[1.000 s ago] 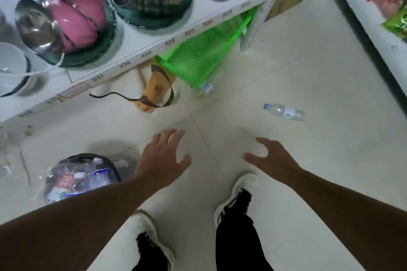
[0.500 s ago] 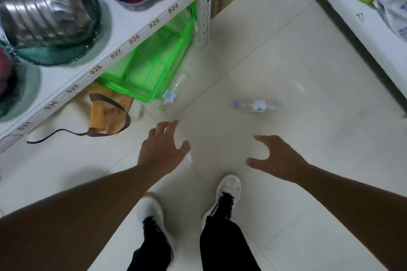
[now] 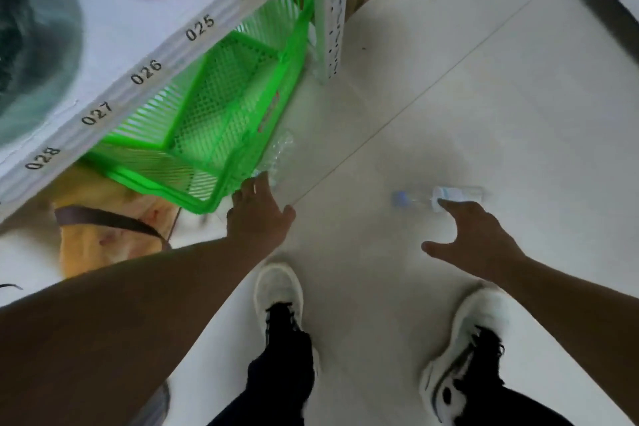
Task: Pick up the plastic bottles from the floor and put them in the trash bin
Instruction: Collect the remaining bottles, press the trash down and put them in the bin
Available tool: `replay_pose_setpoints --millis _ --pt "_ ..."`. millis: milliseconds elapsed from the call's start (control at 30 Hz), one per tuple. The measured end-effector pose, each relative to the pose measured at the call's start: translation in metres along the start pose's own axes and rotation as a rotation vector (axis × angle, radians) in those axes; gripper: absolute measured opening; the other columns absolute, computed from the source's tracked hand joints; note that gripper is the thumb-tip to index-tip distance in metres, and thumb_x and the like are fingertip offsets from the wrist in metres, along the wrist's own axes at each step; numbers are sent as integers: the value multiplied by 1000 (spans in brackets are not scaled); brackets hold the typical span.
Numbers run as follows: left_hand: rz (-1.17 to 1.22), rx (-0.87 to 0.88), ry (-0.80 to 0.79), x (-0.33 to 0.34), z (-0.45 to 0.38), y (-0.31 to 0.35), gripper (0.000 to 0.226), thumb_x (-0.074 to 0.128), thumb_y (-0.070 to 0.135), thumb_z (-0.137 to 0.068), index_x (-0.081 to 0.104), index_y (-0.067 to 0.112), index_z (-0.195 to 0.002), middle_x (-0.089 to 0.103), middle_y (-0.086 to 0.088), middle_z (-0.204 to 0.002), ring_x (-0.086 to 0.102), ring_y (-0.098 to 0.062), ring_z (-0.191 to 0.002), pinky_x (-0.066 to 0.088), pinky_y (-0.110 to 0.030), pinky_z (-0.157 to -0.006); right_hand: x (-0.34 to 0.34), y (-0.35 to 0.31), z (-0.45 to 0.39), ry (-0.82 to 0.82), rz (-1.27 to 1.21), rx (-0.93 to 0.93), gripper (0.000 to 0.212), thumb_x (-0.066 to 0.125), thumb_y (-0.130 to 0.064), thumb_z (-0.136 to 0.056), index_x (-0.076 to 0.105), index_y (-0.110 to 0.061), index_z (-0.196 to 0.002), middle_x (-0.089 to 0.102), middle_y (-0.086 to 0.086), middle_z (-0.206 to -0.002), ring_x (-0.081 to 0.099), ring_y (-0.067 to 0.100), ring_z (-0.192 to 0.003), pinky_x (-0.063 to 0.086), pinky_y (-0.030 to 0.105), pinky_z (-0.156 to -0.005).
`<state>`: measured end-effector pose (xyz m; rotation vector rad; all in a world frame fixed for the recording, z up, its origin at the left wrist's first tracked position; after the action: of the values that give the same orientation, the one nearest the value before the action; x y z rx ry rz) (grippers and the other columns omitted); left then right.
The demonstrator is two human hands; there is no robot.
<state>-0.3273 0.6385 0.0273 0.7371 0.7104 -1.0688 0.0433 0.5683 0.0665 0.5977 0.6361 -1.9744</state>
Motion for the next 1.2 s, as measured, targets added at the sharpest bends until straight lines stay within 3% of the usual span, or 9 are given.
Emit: replay_pose_setpoints --millis 100,167,267,400,500,700,900,1067,1200 --pt "-58 -26 76 42 -46 -9 98 77 44 -87 28 10 -165 42 -24 -158 46 -46 -140 45 -56 -106 24 17 -62 77 141 -27 109 83 -63 -73 31 -38 -165 35 1 -169 39 33 -150 48 55 -110" --pt "-72 -70 114 67 -75 -9 98 78 41 -85 30 6 -163 48 -26 -152 51 -48 -134 46 -55 -106 39 32 -98 108 273 -51 107 84 -56 -75 30 -37 -164 38 3 -168 38 33 -151 42 55 -115" --pt "-29 -214 90 95 -101 -11 88 78 42 -84 34 13 -154 55 -20 -141 58 -47 -127 48 -55 -101 59 52 -128 180 429 -41 84 79 -42 -81 40 -31 -155 50 5 -153 50 33 -138 34 58 -118" --pt "94 -192 69 101 -90 11 63 81 38 -80 48 16 -128 57 -16 -126 61 -46 -119 52 -53 -94 64 53 -124 198 393 -74 60 75 -37 -82 51 -18 -134 61 10 -118 62 36 -108 53 49 -90" --pt "161 -132 96 71 -47 43 64 83 41 -76 51 21 -128 61 -10 -122 64 -42 -115 51 -49 -90 38 31 -90 168 266 -137 63 77 -45 -79 50 -19 -130 61 8 -113 63 34 -101 56 46 -80" --pt "280 -117 104 -34 53 91 72 78 48 -75 48 29 -138 65 -3 -126 66 -33 -117 55 -49 -96 -77 -28 -5 201 180 -275 66 77 -54 -77 49 -22 -128 60 6 -110 64 33 -98 59 46 -78" --pt "429 -246 98 -106 173 101 73 71 55 -66 44 37 -131 68 4 -111 70 -29 -102 54 -39 -82 -174 -68 77 170 21 -210 66 78 -47 -77 47 -18 -127 64 10 -118 67 37 -105 57 45 -85" --pt "551 -341 163 -125 244 89 74 73 53 -69 46 35 -135 66 9 -105 70 -27 -101 58 -42 -83 -188 -96 137 119 -12 -267 67 76 -52 -78 46 -17 -127 66 10 -124 68 37 -111 54 43 -90" --pt "644 -399 181 -125 287 48 74 74 51 -72 46 35 -138 63 14 -101 69 -27 -93 64 -49 -74 -165 -127 175 68 23 -347 66 80 -56 -76 48 -24 -124 68 5 -119 67 33 -111 45 37 -83"
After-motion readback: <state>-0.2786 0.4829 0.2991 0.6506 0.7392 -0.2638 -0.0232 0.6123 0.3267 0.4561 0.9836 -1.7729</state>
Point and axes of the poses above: each hand's wrist, its own z-axis away from the middle knuckle, its own x-axis out of the palm, y = z × x, the point moved 6 cm from there along -z, towards the middle knuckle
